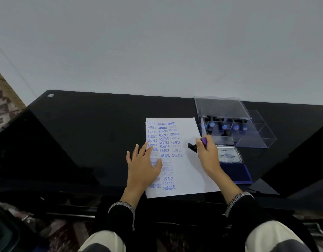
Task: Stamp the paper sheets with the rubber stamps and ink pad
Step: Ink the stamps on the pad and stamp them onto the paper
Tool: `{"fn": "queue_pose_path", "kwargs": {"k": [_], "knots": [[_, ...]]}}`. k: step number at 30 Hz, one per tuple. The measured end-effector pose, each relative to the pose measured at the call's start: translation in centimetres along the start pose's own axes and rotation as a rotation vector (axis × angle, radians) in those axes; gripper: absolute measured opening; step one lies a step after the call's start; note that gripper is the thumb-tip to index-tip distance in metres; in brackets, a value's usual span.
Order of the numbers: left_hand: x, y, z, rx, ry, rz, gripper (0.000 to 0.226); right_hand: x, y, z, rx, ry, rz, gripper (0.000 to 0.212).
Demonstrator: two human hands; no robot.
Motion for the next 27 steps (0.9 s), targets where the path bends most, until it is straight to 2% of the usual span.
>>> {"fn": "queue_pose_path", "kwargs": {"k": [5, 18, 23, 27], "knots": [[-0.1, 0.0, 0.0, 0.005, -0.001, 0.003, 0.059, 0.1, -0.3, 0.5, -0.056, 0.061, -0.006, 0.024], [0.0, 0.0, 0.1, -0.029, -0.019, -0.022, 0.063, 0.4, -0.2, 0.0, 0.032, -0.021, 0.0, 0.02], [0.1, 0.1, 0.2, -0.062, -0.033, -0.033, 0.063, 1.8, 0.3, -0.7, -0.02, -0.06, -0.107, 0.006], [0.0, -0.1, 0.7, -0.098, -0.053, -0.066, 0.063, 2.4, 0.1, -0.6, -0.014, -0.057, -0.147, 0.007]]}}
Point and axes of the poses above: each hand's wrist, its own x-axis away from the middle knuckle, its own y-axis out of the palm, z = x × y, the point moved 4 cm from there along -x, towards the middle knuckle, and after that the axes turned 12 degrees about x, right-handed, at the moved point
